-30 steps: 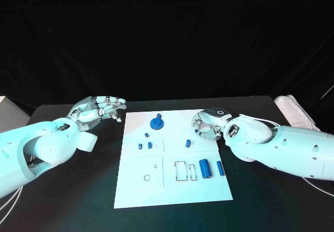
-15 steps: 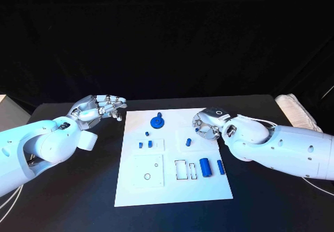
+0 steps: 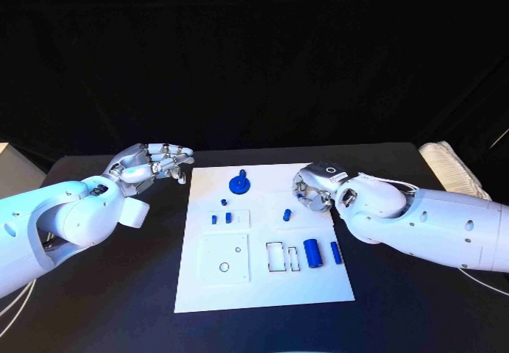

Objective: Assemble the parts on the task board

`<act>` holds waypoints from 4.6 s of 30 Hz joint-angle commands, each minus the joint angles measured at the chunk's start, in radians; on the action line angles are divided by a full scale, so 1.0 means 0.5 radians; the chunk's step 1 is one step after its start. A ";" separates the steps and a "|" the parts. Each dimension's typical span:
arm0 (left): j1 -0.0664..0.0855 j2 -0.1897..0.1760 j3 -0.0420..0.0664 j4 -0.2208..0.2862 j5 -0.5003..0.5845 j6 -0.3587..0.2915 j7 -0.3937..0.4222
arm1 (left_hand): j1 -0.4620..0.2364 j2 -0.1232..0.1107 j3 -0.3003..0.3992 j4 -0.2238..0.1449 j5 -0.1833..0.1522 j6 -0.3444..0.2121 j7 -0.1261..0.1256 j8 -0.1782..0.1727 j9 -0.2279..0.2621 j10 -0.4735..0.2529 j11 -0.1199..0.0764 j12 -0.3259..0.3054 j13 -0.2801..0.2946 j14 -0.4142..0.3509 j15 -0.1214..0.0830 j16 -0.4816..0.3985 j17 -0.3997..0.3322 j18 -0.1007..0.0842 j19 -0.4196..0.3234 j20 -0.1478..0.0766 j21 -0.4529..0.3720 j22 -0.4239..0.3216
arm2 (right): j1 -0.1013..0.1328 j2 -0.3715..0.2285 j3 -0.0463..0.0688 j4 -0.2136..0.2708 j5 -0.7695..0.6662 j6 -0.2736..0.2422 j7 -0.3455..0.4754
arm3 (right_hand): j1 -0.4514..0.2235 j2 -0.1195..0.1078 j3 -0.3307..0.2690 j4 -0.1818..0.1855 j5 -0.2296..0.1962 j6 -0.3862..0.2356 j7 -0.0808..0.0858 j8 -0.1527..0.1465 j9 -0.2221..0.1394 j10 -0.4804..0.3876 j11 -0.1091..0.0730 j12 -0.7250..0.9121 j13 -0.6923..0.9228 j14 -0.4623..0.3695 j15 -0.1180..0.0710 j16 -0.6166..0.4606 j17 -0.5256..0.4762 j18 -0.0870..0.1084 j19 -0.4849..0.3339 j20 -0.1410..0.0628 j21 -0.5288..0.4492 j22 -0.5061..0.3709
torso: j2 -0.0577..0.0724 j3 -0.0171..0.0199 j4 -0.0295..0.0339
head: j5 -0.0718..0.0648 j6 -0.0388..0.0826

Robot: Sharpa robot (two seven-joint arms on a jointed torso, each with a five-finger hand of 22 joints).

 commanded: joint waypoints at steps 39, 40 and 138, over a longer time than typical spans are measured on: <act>0.000 0.018 0.001 -0.029 -0.036 0.020 -0.017 | 0.022 -0.002 -0.021 0.004 -0.002 -0.042 0.010 -0.024 -0.011 -0.037 0.021 -0.018 -0.009 0.012 0.010 -0.015 0.003 0.027 0.032 0.001 0.021 0.008 | 0.056 -0.168 0.013 0.516 0.092 -0.326 -0.009 | -0.017 0.049 0.154 -0.123 0.012 0.016 -0.001 0.025 0.049 0.127 -0.061 -0.039 0.024 0.110 -0.021 0.008 0.048 -0.001 0.120 -0.026 0.042 0.388 | -0.002 -0.0049 0.003 | 0.039 0.011; 0.000 0.020 0.001 -0.027 -0.036 0.020 -0.017 | 0.022 -0.001 -0.021 0.004 -0.002 -0.043 0.010 -0.025 -0.011 -0.038 0.021 -0.018 -0.009 0.012 0.010 -0.015 0.003 0.027 0.032 0.001 0.021 0.008 | 0.047 -0.166 0.013 0.539 0.099 -0.353 0.006 | -0.017 0.049 0.154 -0.124 0.012 0.016 -0.001 0.025 0.049 0.127 -0.061 -0.039 0.024 0.110 -0.021 0.008 0.048 -0.001 0.120 -0.026 0.043 0.388 | -0.002 -0.0052 0.003 | 0.047 0.009; 0.000 0.085 0.000 0.055 -0.019 -0.026 -0.024 | 0.019 0.004 -0.031 0.017 -0.001 -0.053 0.015 -0.026 -0.015 -0.050 0.026 -0.014 -0.009 0.009 0.016 -0.019 0.005 0.026 0.032 0.006 0.020 0.008 | -0.315 0.324 -0.022 0.389 -0.128 -0.127 -0.003 | -0.158 -0.009 0.052 -0.143 0.002 -0.112 0.038 -0.051 0.048 0.047 -0.021 -0.139 0.009 0.103 0.011 -0.007 0.020 0.010 0.100 -0.003 -0.016 0.362 | -0.002 -0.0041 -0.001 | 0.249 -0.124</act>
